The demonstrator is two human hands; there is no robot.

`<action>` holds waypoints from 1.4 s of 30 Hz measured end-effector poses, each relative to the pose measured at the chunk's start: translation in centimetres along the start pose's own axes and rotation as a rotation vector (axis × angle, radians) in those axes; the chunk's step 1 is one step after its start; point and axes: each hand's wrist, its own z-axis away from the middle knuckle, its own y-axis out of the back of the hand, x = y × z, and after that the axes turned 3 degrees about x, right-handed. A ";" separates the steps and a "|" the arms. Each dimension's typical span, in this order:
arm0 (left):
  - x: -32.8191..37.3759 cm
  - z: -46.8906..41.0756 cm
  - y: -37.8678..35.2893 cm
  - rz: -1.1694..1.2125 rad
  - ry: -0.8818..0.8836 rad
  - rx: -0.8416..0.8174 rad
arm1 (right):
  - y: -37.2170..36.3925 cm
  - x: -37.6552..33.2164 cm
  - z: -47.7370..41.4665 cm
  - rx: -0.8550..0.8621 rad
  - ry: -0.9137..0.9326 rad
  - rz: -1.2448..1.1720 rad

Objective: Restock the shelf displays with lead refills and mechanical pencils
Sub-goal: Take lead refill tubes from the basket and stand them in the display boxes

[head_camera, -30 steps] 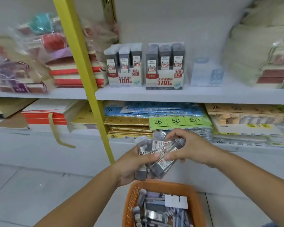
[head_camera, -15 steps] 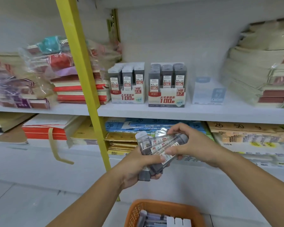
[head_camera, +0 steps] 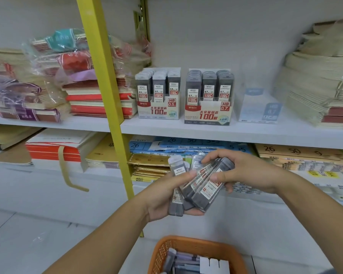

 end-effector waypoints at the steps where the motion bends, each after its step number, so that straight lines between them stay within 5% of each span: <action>1: 0.0 -0.1 0.0 -0.039 -0.011 0.023 | 0.1 0.0 0.0 -0.005 -0.007 0.031; 8: 0.5 -0.1 0.1 -0.121 -0.106 0.077 | -1.2 0.5 -1.0 0.195 0.019 -0.143; 16: 0.6 -0.2 0.3 0.085 -0.139 -0.027 | -3.1 -0.3 -1.8 0.335 0.168 -0.229; 23: 1.2 -0.2 1.0 0.057 -0.224 0.166 | -3.4 -1.1 -2.5 0.473 0.215 -0.349; 33: 2.0 0.4 1.6 0.058 -0.277 0.226 | -3.9 -1.7 -3.1 0.493 0.209 -0.453; 37: 2.8 0.7 2.3 0.098 -0.347 0.315 | -2.0 -4.0 -2.9 0.606 0.257 -0.356; 42: 4.1 0.6 3.0 0.139 -0.440 0.355 | 1.7 -9.3 -2.7 0.776 0.538 -0.114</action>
